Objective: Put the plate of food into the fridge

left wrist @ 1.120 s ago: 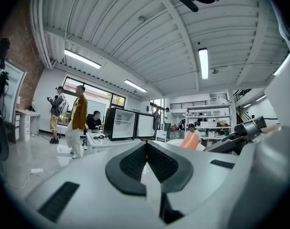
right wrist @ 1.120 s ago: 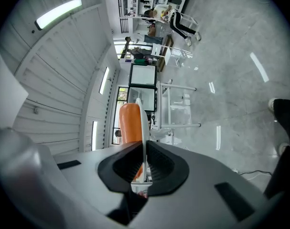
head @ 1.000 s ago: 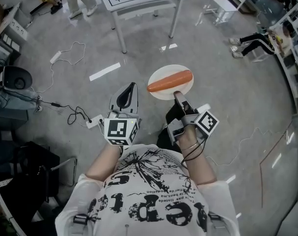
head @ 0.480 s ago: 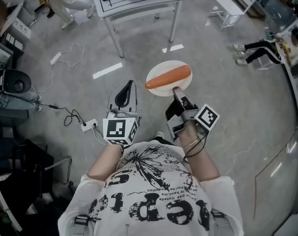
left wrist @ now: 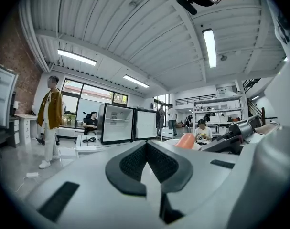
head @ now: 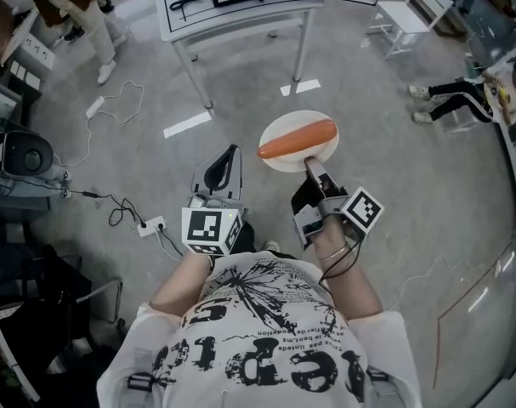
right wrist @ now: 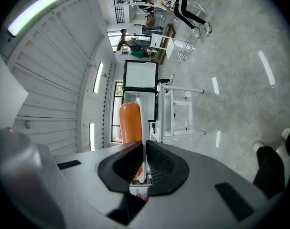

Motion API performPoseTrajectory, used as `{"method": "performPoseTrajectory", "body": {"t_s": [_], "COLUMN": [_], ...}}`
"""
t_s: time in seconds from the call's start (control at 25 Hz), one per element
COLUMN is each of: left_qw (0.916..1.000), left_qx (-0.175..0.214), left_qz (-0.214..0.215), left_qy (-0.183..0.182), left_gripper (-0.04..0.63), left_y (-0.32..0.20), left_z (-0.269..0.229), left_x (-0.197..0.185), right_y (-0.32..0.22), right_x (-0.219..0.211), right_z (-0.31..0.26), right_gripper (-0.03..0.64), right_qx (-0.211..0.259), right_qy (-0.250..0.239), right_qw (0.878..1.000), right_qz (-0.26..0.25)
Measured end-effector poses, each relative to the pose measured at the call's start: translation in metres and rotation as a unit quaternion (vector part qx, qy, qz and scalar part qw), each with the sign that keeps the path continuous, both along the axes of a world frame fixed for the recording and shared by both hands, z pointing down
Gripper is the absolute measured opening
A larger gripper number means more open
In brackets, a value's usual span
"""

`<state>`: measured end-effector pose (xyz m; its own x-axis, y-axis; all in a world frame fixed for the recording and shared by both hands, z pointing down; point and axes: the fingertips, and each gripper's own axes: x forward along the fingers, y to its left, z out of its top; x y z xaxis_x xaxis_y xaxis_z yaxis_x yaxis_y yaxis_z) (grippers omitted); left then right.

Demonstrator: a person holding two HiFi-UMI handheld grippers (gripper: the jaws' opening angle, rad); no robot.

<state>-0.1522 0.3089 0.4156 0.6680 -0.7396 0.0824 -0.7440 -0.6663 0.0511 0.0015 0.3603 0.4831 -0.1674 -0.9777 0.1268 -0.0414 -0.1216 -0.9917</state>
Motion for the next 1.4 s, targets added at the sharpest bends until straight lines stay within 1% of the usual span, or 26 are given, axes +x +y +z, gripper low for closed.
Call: {"method": "performPoseTrajectory", "body": {"t_s": [0.08,0.28,0.44,0.56,0.72,0.88,0.96,1.16,1.2,1.4], "left_qw": [1.0,0.9996,0.9988,0.9983,0.9978,0.998,0.9981,0.9989,0.999,0.9994], "left_qx": [-0.001,0.009,0.004,0.009,0.011,0.008,0.001,-0.012,-0.013,0.006], "left_qz": [0.006,0.024,0.042,0.049,0.054,0.05,0.047,0.034,0.031,0.01], "left_qy": [0.005,0.013,0.025,0.03,0.036,0.038,0.04,0.029,0.03,0.032], "left_gripper": [0.008,0.008,0.008,0.008,0.008,0.008,0.008,0.008,0.008,0.008], "left_y": [-0.019,-0.076,-0.132,-0.174,-0.219,-0.253,-0.271,-0.335,-0.342,-0.339], "left_z": [0.001,-0.002,-0.008,-0.015,-0.019,-0.016,-0.012,0.003,0.004,-0.006], "left_x": [0.007,0.011,0.007,0.002,-0.003,-0.006,0.0,0.058,0.064,0.055], "right_y": [-0.016,-0.066,-0.115,-0.151,-0.191,-0.224,-0.241,-0.309,-0.317,-0.323], "right_x": [0.005,0.004,-0.001,-0.005,-0.011,-0.015,-0.008,0.054,0.061,0.053], "right_z": [0.003,-0.001,-0.008,-0.016,-0.02,-0.021,-0.02,-0.004,-0.004,-0.011], "right_gripper": [0.024,0.023,0.023,0.024,0.024,0.023,0.023,0.024,0.024,0.024], "right_qx": [-0.006,-0.001,0.002,0.011,0.018,0.019,0.017,0.005,0.004,0.02], "right_qy": [0.007,0.01,0.012,0.012,0.011,0.006,0.001,-0.01,-0.013,-0.023], "right_qw": [1.0,1.0,0.999,0.999,0.998,0.998,0.998,0.999,0.999,0.999], "right_qz": [0.003,0.018,0.036,0.052,0.059,0.056,0.056,0.046,0.042,0.019]}}
